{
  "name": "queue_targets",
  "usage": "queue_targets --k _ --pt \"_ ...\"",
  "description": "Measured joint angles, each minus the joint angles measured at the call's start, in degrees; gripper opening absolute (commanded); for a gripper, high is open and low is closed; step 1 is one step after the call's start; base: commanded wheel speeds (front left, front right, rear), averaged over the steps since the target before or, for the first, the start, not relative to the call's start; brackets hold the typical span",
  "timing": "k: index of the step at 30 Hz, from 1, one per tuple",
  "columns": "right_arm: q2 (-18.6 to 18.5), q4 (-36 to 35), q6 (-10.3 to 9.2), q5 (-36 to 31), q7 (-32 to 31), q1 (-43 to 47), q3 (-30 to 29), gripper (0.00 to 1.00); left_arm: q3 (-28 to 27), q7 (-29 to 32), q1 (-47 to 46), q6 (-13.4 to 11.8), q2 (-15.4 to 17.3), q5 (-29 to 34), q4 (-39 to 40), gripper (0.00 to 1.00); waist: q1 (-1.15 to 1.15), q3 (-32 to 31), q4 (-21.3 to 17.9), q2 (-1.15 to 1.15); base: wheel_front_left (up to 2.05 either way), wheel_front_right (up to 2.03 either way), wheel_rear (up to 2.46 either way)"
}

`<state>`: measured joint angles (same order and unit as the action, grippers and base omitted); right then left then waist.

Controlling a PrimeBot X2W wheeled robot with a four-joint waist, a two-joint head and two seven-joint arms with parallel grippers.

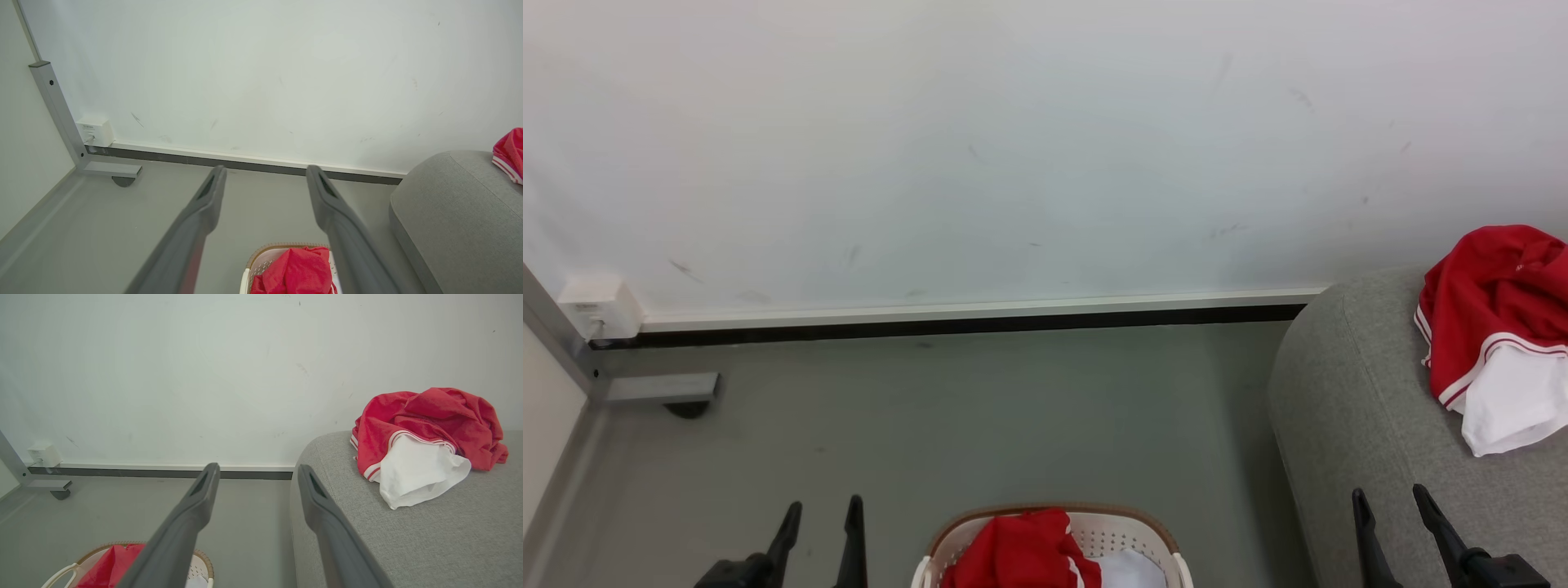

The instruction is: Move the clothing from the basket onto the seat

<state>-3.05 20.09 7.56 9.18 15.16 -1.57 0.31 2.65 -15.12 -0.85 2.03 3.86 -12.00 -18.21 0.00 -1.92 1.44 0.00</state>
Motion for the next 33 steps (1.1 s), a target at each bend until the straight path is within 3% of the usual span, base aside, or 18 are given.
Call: queue_targets --k 19,33 --pt "0.0 -1.2 0.00 0.5 0.0 -0.2 -0.1 1.00 0.0 0.0 -1.3 1.5 -0.8 1.6 -0.2 1.00 0.00 2.3 0.7 0.00 0.00 0.00 0.00" --pt "-3.4 -5.7 0.00 1.4 0.0 -14.3 1.6 1.00 9.5 1.8 -19.7 3.1 -1.1 5.1 -7.8 1.00 0.01 19.4 0.9 0.00 0.00 0.00 0.00"
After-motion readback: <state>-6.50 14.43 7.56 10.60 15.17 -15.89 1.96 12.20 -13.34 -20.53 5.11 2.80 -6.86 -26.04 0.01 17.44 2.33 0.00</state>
